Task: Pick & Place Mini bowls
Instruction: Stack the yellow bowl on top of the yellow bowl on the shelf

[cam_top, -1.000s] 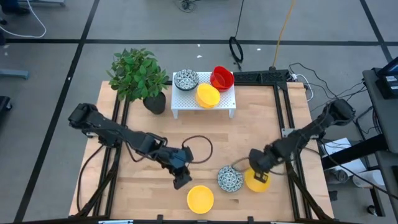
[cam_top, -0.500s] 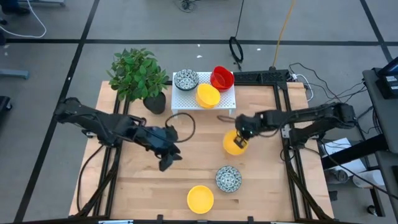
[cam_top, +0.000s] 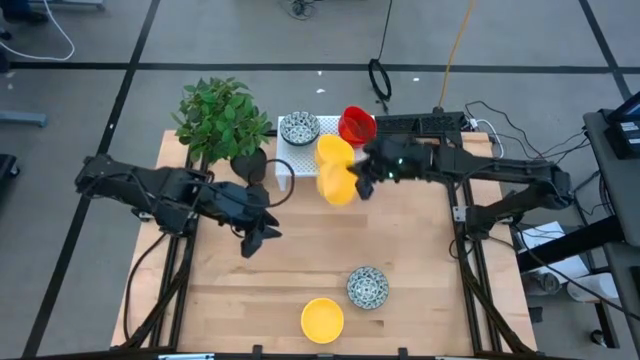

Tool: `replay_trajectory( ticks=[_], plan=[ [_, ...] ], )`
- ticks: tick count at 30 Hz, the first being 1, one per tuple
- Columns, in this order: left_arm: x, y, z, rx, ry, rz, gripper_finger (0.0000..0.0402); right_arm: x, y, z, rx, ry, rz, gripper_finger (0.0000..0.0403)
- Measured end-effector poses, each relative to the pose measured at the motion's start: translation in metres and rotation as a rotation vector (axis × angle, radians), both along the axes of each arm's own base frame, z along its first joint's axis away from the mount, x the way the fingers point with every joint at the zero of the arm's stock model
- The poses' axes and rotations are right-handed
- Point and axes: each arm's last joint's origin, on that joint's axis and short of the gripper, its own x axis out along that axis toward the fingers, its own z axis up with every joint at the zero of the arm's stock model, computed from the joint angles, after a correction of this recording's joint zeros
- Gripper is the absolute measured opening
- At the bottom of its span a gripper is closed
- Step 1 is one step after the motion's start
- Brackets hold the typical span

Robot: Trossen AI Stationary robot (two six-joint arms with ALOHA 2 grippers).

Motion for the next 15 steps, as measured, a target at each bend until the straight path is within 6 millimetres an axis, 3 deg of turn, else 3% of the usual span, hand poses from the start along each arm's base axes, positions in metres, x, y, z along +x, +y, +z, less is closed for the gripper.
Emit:
replay_trajectory(
  ticks=[5, 10, 15],
  plan=[
    [0.000, 0.008, 0.001, 0.006, -0.003, 0.033, 0.0147, 0.008, -0.032, 0.012, -0.071, -0.119, -0.078, 0.0000],
    [0.002, 0.016, 0.001, 0.024, -0.005, 0.055, 0.0147, 0.023, -0.064, -0.009, -0.026, -0.065, -0.109, 0.0000],
    [0.002, 0.026, -0.001, 0.025, 0.014, 0.094, 0.0147, 0.038, -0.080, -0.026, -0.004, -0.014, -0.095, 0.0000]
  ],
)
